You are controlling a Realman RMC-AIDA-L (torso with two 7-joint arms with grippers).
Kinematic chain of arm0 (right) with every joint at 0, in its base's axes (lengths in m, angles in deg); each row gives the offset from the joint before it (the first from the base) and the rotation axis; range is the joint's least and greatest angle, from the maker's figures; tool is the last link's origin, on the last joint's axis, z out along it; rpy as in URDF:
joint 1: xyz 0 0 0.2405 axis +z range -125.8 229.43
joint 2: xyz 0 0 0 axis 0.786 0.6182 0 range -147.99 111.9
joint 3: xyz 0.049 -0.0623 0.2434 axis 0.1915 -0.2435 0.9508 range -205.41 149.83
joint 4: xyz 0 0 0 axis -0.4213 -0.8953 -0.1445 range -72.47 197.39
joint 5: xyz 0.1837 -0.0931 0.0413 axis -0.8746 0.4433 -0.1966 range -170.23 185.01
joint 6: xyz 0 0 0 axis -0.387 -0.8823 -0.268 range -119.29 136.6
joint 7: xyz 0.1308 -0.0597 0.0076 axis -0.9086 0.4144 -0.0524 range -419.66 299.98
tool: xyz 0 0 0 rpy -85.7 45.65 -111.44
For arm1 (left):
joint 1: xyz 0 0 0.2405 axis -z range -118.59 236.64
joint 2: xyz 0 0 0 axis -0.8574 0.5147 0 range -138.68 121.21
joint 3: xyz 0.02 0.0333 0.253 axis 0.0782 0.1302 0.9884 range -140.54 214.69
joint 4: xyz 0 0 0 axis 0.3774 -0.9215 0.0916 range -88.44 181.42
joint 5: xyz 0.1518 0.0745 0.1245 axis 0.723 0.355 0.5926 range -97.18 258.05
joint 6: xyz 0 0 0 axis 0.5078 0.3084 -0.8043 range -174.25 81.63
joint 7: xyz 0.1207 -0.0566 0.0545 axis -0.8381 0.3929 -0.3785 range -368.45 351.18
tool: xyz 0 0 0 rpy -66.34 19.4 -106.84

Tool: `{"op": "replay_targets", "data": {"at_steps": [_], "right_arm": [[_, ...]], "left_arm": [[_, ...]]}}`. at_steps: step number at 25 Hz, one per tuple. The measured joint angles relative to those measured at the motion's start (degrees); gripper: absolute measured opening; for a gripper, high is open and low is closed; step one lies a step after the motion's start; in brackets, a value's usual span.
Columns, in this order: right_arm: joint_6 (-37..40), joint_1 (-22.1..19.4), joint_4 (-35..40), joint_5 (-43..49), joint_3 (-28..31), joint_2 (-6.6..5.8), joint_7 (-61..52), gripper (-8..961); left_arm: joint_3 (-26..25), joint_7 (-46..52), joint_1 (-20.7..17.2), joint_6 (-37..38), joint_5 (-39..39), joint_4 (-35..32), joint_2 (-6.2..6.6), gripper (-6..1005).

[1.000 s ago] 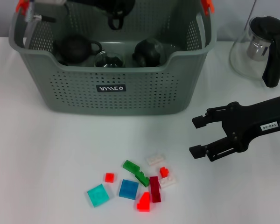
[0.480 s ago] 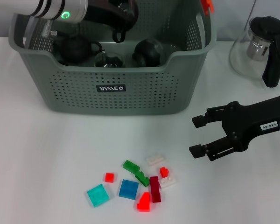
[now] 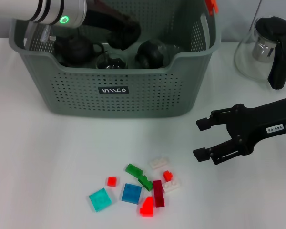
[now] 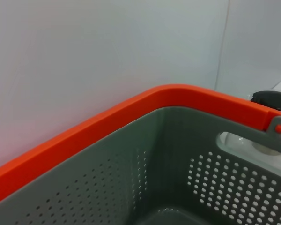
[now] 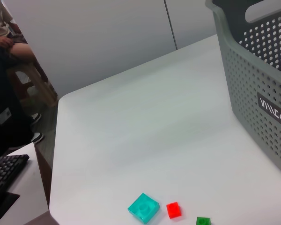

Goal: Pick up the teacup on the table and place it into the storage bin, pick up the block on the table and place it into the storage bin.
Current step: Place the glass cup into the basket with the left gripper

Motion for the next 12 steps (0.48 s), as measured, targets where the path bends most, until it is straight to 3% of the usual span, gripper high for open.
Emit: {"op": "replay_targets", "data": {"at_steps": [7, 12], "right_arm": [[0.2, -0.2, 0.0, 0.0, 0.0, 0.00, 0.0, 942], [0.3, -0.4, 0.0, 0.1, 0.0, 0.00, 0.3, 941]], "left_arm": [[-0.1, 0.8, -0.6, 0.0, 0.0, 0.0, -0.04, 306], [-0.1, 1.6, -0.8, 0.4, 0.0, -0.2, -0.04, 515]]}}
